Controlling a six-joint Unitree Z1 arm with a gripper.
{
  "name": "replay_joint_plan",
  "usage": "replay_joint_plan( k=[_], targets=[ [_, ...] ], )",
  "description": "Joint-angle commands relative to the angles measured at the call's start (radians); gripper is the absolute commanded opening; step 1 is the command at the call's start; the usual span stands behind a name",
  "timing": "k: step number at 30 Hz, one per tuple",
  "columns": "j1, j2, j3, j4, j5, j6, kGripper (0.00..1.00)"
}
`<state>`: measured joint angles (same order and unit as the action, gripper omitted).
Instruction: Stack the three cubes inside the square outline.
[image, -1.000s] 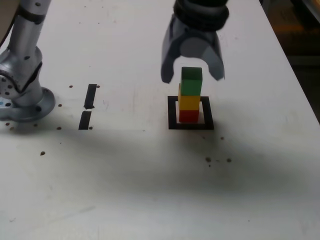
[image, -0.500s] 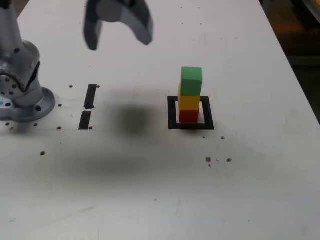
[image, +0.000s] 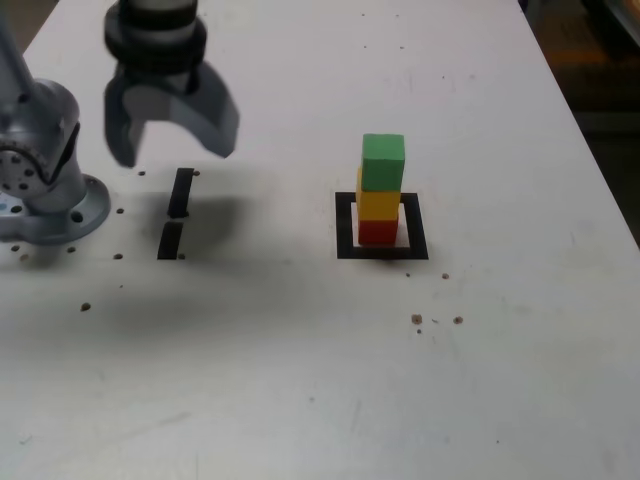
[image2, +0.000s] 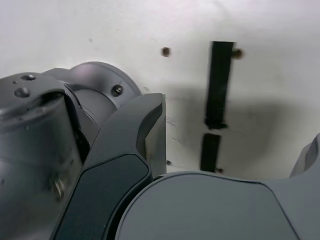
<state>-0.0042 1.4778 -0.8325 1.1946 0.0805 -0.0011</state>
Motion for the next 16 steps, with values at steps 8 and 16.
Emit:
replay_joint_plan(
  k=[8, 16],
  targets=[
    [0.001, -0.017, 0.086, -0.069, -0.027, 0.001, 1.0],
    [0.0, -0.022, 0.17, -0.135, -0.045, 0.001, 1.0]
  ],
)
